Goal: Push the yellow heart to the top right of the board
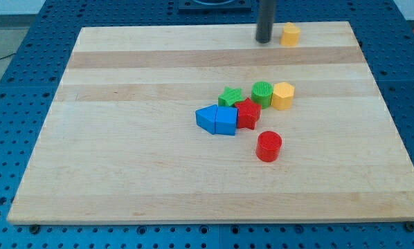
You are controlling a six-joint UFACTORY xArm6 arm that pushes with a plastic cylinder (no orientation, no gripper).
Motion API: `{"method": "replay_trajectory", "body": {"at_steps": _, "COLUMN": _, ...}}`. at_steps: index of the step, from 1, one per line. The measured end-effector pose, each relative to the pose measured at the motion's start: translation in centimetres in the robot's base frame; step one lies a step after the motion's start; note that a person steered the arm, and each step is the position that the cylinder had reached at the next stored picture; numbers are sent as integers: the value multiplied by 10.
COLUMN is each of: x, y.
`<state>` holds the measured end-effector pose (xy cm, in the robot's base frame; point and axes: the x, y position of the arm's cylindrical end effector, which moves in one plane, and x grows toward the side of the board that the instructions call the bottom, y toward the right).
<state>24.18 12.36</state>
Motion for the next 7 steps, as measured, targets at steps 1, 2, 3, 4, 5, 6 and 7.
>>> {"method": "replay_trajectory", "body": {"at_steps": 1, "x": 0, "y": 52}}
{"method": "replay_trajectory", "body": {"at_steps": 2, "x": 0, "y": 65}}
{"method": "replay_trajectory", "body": {"at_steps": 3, "x": 7, "y": 44}}
{"method": "replay_trajectory", "body": {"at_steps": 4, "x": 32, "y": 56}}
{"method": "replay_trajectory", "body": {"at_steps": 5, "x": 32, "y": 82}}
{"method": "replay_trajectory", "body": {"at_steps": 6, "x": 20, "y": 82}}
{"method": "replay_trajectory", "body": {"at_steps": 7, "x": 15, "y": 82}}
